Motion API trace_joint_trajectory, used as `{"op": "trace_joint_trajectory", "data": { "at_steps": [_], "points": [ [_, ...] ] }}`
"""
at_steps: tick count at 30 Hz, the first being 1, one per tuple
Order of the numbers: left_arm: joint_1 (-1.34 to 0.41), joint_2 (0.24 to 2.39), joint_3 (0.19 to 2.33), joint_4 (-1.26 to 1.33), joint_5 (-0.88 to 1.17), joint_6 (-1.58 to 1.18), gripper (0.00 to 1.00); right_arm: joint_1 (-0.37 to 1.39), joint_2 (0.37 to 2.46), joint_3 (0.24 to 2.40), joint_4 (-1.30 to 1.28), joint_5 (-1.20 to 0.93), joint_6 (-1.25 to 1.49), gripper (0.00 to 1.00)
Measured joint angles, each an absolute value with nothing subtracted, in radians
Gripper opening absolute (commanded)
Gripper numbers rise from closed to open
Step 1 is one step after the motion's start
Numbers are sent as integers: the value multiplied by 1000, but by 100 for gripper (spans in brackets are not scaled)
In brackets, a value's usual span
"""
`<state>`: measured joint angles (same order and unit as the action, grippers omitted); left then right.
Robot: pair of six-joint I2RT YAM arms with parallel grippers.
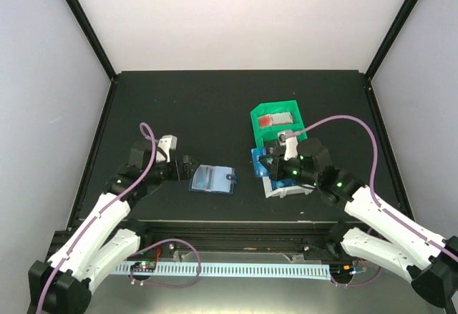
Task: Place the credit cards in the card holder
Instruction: Pick up the credit card from the storage box, then insert the credit card into the card holder.
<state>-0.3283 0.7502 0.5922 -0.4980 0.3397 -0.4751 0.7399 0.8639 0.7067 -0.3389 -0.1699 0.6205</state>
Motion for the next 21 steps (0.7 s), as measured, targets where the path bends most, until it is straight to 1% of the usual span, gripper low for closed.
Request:
{"op": "trace_joint_trajectory", "data": {
  "at_steps": [3, 7, 14, 18, 21],
  "points": [
    [-328, 799, 530, -435, 358, -520, 99, 740, 893, 664, -254, -236, 650, 3],
    [-328, 884, 499, -406, 357, -563, 99, 740, 945, 608, -178, -300, 687, 3],
    [-328, 1016, 489, -346, 319, -604, 99, 740, 984, 561, -121, -330, 733, 3],
    [-328, 1071, 489, -329, 267, -611, 93, 740, 1017, 560, -98, -336, 742, 3],
    [-328, 1098, 489, -322, 229, -616, 84, 740, 1068, 563, -97, -342, 738, 3]
  ]
}}
